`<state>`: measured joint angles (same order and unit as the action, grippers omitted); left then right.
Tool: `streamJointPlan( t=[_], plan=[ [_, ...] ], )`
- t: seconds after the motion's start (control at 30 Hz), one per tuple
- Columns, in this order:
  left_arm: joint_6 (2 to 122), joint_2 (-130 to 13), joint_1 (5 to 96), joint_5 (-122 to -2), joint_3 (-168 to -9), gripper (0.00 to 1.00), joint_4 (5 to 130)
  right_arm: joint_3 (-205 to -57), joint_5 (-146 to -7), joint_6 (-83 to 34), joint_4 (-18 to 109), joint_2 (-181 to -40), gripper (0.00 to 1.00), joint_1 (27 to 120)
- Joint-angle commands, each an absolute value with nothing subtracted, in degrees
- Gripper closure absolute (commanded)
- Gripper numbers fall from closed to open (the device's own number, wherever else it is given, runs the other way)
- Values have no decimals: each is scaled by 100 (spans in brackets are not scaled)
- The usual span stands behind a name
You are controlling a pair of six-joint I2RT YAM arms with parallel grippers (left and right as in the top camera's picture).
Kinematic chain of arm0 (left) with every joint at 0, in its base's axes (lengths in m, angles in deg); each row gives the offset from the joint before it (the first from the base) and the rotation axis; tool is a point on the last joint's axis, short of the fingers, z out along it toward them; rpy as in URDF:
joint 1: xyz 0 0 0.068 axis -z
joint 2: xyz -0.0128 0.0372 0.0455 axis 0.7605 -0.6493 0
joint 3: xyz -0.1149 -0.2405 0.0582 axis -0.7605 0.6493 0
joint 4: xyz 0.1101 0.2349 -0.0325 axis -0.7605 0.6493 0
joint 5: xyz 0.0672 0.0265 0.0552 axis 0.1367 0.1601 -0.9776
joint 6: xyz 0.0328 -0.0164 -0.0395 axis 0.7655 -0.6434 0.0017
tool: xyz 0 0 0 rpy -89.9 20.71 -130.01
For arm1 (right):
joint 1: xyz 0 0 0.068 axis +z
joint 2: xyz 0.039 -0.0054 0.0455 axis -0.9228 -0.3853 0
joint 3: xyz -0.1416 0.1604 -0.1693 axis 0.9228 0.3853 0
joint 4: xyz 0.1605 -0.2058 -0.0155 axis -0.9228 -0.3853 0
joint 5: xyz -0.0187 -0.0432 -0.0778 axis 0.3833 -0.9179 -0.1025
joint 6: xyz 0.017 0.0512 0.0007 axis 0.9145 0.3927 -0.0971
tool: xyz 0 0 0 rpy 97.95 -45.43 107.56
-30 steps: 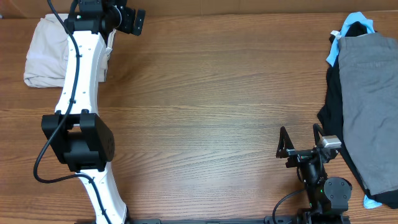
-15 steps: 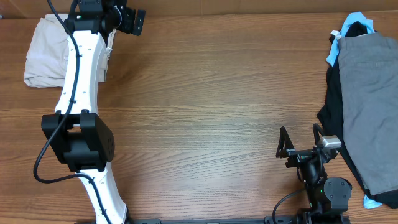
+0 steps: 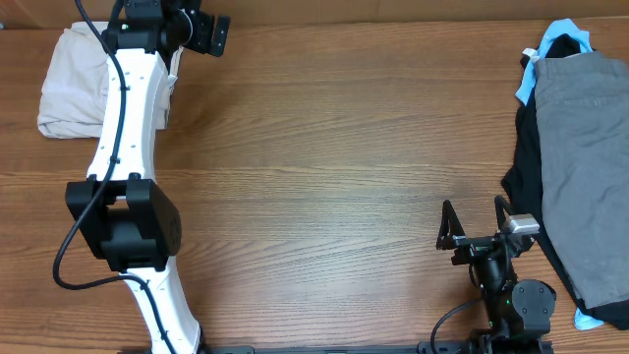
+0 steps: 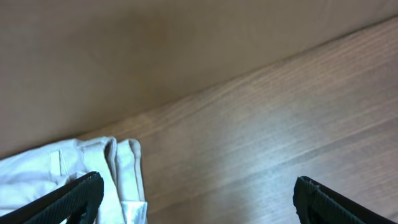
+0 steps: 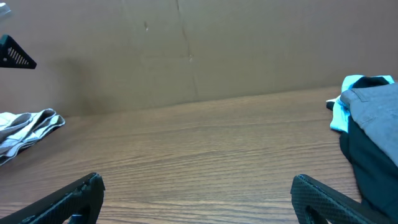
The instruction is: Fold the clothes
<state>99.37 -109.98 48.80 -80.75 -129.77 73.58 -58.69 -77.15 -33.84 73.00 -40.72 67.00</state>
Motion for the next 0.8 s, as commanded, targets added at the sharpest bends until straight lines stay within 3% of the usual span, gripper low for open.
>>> streamJointPlan(
  t=[0.0,0.23,0.5,0.67,0.77],
  plan=[
    [9856,-10307,5029,-8055,-12969,0,7537,-5823,-7750,-3384,7326,-4004,0,6737],
    [9856,-8873,5335,-8055,-12949,0,7965,-5823,-7750,-3384,7326,-4004,0,6737],
    [10309,-7358,5151,-9057,-12577,0,8249,-5823,-7752,-3386,7329,-4004,0,6737],
    [10261,-6510,4707,-8023,-11876,0,8579,-5823,-7752,-3386,7326,-4004,0,6737],
    [10261,-5898,4441,-7382,-10757,0,8059,-5823,-7752,-3386,7326,-4004,0,6737]
  ],
)
